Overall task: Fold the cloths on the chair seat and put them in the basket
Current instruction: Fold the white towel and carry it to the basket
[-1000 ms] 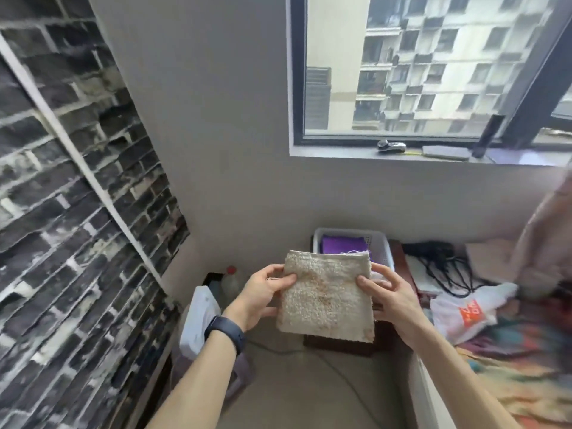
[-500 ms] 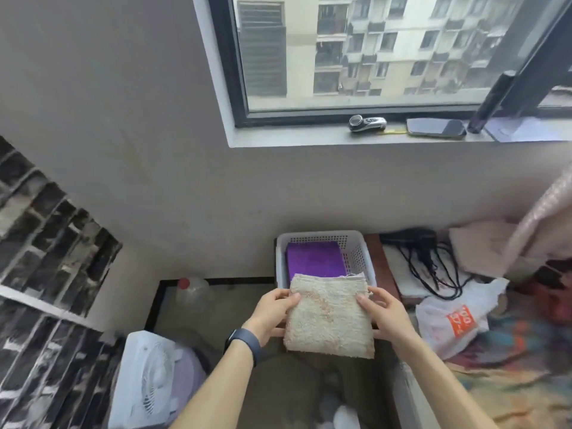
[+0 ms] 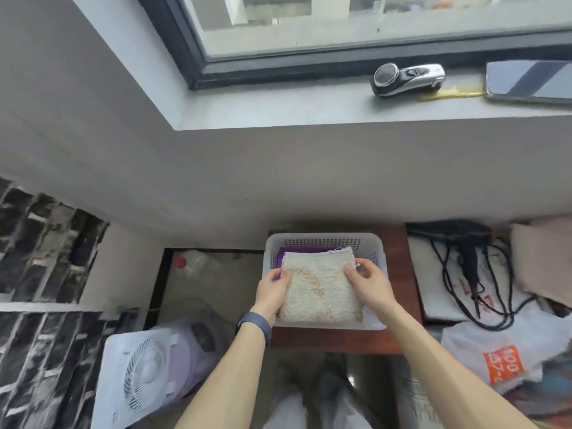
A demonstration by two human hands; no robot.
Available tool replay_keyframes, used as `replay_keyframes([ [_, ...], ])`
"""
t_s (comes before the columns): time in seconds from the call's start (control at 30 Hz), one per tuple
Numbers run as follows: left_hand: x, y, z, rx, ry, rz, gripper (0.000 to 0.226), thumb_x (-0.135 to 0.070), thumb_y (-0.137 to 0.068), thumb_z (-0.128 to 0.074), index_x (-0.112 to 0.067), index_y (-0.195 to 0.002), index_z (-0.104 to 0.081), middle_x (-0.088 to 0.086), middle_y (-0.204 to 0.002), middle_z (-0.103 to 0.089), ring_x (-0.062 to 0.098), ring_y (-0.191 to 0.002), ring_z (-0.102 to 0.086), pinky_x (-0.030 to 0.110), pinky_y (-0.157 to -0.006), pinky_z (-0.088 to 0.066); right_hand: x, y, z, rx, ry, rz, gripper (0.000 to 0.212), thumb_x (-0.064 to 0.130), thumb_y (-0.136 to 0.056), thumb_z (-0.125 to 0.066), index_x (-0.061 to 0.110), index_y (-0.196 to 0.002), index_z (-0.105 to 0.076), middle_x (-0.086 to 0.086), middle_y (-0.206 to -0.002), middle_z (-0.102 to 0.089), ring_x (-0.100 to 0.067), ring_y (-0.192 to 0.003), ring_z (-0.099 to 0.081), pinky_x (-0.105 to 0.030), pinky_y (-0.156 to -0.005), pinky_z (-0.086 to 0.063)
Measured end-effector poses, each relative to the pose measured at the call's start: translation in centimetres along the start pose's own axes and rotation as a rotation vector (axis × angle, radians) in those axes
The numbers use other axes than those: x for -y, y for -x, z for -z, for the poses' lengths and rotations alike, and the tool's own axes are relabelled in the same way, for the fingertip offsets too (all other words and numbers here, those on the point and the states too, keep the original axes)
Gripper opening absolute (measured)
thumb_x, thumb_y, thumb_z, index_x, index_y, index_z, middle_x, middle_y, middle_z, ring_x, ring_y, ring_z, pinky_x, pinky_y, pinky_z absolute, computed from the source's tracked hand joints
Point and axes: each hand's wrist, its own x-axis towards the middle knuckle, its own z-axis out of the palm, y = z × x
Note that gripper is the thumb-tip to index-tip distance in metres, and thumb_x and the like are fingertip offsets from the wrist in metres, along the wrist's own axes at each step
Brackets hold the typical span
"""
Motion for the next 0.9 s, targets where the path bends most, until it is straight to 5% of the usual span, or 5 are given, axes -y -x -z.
replay_keyframes([
  [0.17,-0.4,-3.7,-0.6,-0.032,-0.084,0.007,0.024,-0.043,-0.096,-0.058,-0.027,-0.114,-0.062,0.001,-0.114,-0.068,0.023,-0.104,-0.066,0.047,-0.095,-0.055,-0.8,-3.6,-1.0,0.020,0.019,-0.054,0.041,0.046,-0.096,-0.061,0.027,-0.132,-0.057,0.007,-0.106,-0.066,-0.018,-0.099,-0.067,-0.048,-0.090,-0.058],
  [0.37,-0.5,-4.6,-1.1,-0.118,-0.119,0.001,0.015,-0.037,-0.100,-0.051,-0.029,-0.111,-0.055,0.001,-0.112,-0.064,0.026,-0.106,-0.061,0.048,-0.098,-0.051,-0.9,-4.3,-2.0,0.017,0.076,-0.073,0.044,0.048,-0.097,-0.058,0.029,-0.136,-0.054,0.009,-0.101,-0.067,-0.016,-0.098,-0.067,-0.045,-0.092,-0.056],
  [0.63,-1.2,-4.7,-1.4,-0.170,-0.193,0.041,0.033,-0.034,-0.101,-0.048,-0.020,-0.131,-0.049,0.003,-0.120,-0.057,0.026,-0.110,-0.055,0.033,-0.094,-0.045,-0.2,-4.6,-3.1,-0.022,0.169,-0.105,0.045,0.043,-0.099,-0.054,0.024,-0.140,-0.050,0.010,-0.101,-0.061,-0.016,-0.097,-0.061,-0.038,-0.088,-0.051],
  [0.73,-1.3,-3.8,-1.8,-0.208,-0.345,-0.108,0.033,-0.038,-0.098,-0.052,-0.024,-0.127,-0.047,0.005,-0.128,-0.055,0.024,-0.107,-0.055,0.035,-0.092,-0.046,0.0,-4.0,-3.4,-0.077,0.200,-0.098,0.043,0.040,-0.098,-0.052,0.021,-0.136,-0.048,0.010,-0.102,-0.059,-0.017,-0.098,-0.061,-0.035,-0.082,-0.046],
  [0.9,0.5,-2.7,-2.9,-0.328,-0.953,-0.735,0.060,-0.037,-0.092,-0.054,-0.019,-0.147,-0.039,0.006,-0.152,-0.039,0.025,-0.138,-0.039,0.042,-0.111,-0.037,-0.8,-2.7,-5.6,-0.439,0.501,0.295,0.047,0.038,-0.096,-0.051,0.016,-0.137,-0.052,-0.004,-0.143,-0.051,-0.023,-0.134,-0.043,-0.042,-0.111,-0.037],
])
